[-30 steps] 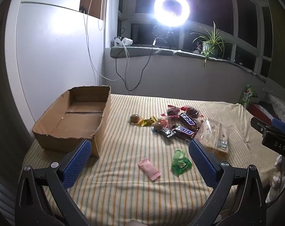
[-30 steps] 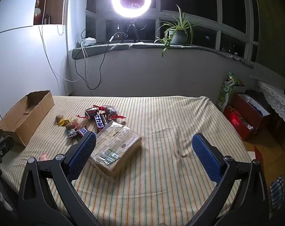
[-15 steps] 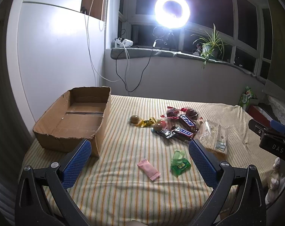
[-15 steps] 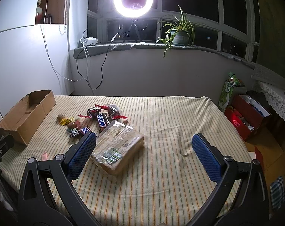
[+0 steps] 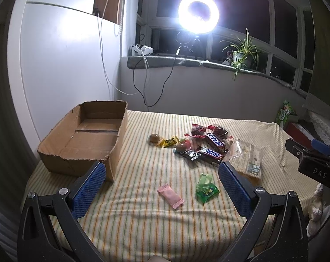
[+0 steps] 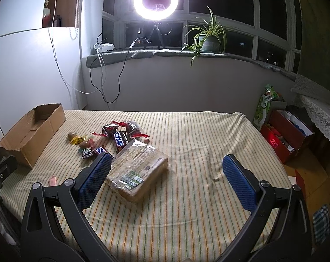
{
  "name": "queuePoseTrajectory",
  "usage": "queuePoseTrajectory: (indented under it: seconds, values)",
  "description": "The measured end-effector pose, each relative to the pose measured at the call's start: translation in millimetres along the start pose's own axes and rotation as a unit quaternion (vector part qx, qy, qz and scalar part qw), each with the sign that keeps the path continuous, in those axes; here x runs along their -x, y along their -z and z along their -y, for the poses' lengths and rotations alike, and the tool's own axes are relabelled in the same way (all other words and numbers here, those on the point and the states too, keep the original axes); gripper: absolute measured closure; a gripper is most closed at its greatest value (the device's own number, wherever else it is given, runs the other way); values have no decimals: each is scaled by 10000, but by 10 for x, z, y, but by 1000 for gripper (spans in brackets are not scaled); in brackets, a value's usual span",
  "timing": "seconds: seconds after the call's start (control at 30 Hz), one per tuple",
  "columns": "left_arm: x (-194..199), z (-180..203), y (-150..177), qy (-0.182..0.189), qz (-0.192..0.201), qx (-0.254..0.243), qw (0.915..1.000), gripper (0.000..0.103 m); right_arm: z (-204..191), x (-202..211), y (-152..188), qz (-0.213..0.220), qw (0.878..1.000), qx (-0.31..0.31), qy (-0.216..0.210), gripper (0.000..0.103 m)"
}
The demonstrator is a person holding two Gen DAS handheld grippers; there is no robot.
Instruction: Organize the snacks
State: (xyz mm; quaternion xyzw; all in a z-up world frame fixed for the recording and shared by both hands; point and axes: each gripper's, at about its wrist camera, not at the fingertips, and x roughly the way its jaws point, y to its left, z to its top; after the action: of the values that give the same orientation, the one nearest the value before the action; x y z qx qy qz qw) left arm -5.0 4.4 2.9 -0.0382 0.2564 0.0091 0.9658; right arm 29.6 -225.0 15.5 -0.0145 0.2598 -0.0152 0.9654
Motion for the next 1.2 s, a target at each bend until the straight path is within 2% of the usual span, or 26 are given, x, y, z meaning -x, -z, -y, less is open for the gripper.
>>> queuePoseTrajectory:
  seconds: [0.23, 0.6, 1.2]
  values:
    - [-7, 18, -1, 31, -24, 7, 10000, 1, -22, 5, 8, -65, 10000, 35, -9, 0]
    - [83, 35, -63, 193, 74, 20, 9998, 1, -27, 122, -77, 65, 10000, 54, 34, 0]
    - [-51, 135, -110, 485, -230, 13, 9986, 1, -49, -9, -110, -140, 9998, 94, -120, 0]
